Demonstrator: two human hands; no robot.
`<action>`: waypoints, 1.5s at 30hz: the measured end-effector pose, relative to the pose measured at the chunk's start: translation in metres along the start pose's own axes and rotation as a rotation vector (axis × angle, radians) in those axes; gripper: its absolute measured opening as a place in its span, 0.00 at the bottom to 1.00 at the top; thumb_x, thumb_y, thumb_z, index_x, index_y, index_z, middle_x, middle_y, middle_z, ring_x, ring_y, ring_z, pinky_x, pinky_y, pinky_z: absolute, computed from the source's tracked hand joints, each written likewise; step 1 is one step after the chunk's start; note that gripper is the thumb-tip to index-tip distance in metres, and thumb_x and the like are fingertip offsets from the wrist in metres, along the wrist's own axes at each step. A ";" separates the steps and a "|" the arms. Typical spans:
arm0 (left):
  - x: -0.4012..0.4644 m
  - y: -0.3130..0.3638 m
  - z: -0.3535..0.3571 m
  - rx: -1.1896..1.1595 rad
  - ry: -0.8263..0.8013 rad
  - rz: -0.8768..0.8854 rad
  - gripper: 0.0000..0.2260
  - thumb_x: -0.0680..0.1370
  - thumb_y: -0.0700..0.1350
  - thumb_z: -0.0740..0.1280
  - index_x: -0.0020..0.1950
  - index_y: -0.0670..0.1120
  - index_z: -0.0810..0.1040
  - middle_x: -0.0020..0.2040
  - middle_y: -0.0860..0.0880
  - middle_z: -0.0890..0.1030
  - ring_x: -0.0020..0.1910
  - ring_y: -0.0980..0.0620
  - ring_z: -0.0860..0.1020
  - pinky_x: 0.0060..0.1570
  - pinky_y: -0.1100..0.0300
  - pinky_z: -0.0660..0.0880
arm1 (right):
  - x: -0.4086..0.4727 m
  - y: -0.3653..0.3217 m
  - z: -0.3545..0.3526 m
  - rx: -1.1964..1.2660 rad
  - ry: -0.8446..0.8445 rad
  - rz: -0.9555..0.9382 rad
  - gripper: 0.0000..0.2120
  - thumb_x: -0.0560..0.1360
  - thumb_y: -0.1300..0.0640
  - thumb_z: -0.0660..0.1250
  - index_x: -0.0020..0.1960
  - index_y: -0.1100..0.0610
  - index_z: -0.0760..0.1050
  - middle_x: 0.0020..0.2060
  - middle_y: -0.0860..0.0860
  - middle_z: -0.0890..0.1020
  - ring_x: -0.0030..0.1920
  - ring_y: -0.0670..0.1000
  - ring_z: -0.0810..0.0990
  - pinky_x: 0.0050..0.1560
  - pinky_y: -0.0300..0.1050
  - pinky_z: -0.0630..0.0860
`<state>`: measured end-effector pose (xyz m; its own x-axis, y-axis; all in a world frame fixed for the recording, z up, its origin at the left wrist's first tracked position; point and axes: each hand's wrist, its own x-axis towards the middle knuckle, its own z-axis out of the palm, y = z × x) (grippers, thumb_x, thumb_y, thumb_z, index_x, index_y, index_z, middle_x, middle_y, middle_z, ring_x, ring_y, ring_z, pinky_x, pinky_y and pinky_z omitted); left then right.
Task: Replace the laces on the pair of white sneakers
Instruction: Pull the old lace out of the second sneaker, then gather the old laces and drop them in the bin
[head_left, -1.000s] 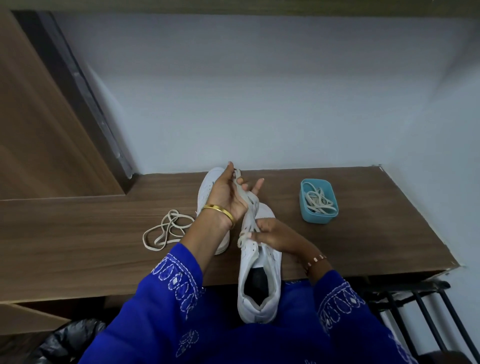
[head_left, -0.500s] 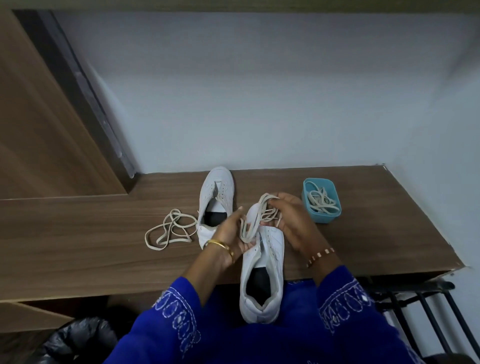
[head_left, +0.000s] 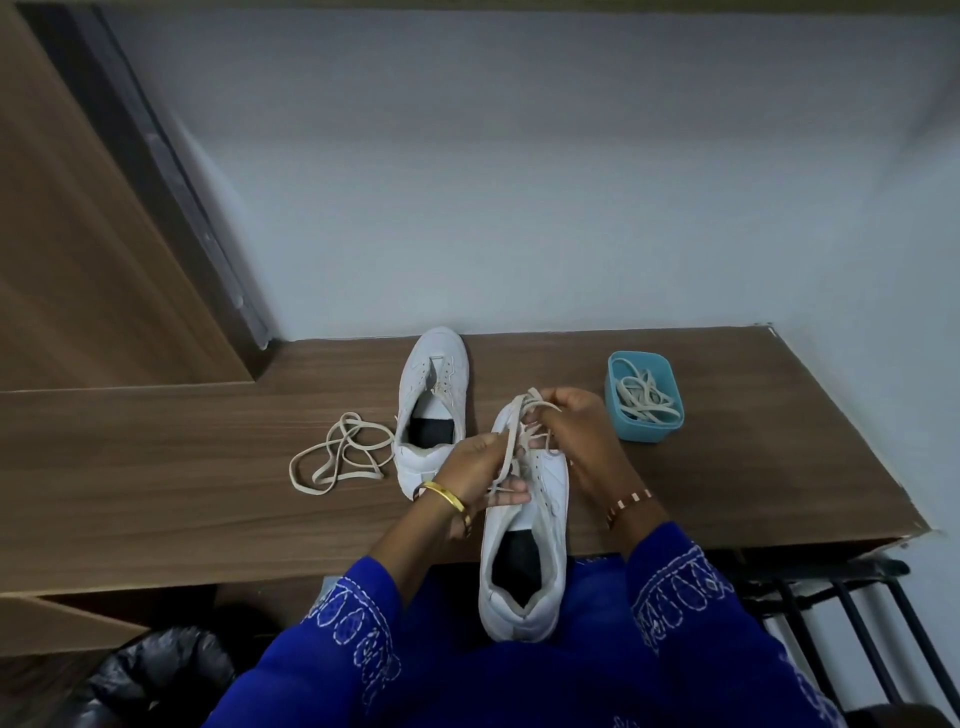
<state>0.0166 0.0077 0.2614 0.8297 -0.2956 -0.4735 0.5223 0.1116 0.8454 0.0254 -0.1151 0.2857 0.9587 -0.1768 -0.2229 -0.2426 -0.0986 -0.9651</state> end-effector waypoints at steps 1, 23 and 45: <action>0.000 0.001 -0.001 -0.017 0.026 0.011 0.14 0.79 0.51 0.61 0.38 0.43 0.74 0.24 0.50 0.76 0.23 0.57 0.75 0.35 0.57 0.80 | 0.000 0.001 -0.002 -0.035 -0.024 0.017 0.05 0.75 0.66 0.64 0.46 0.63 0.78 0.34 0.53 0.80 0.30 0.46 0.78 0.28 0.34 0.76; 0.007 0.027 -0.167 0.324 0.766 -0.045 0.18 0.77 0.41 0.63 0.64 0.35 0.68 0.57 0.38 0.78 0.49 0.40 0.78 0.46 0.51 0.75 | 0.043 -0.009 0.176 -0.080 -0.431 0.221 0.13 0.74 0.73 0.58 0.34 0.61 0.66 0.34 0.56 0.70 0.32 0.49 0.73 0.30 0.40 0.79; 0.019 0.012 -0.125 1.188 0.545 0.014 0.20 0.76 0.46 0.60 0.65 0.38 0.67 0.65 0.39 0.71 0.65 0.40 0.69 0.63 0.50 0.67 | 0.006 -0.007 0.089 -0.620 -0.359 -0.073 0.13 0.74 0.62 0.64 0.40 0.74 0.75 0.35 0.68 0.80 0.29 0.55 0.78 0.34 0.46 0.75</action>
<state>0.0629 0.1219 0.2315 0.9527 0.1496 -0.2646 0.2533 -0.8719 0.4191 0.0462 -0.0284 0.2789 0.9397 0.1734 -0.2948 -0.1137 -0.6545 -0.7475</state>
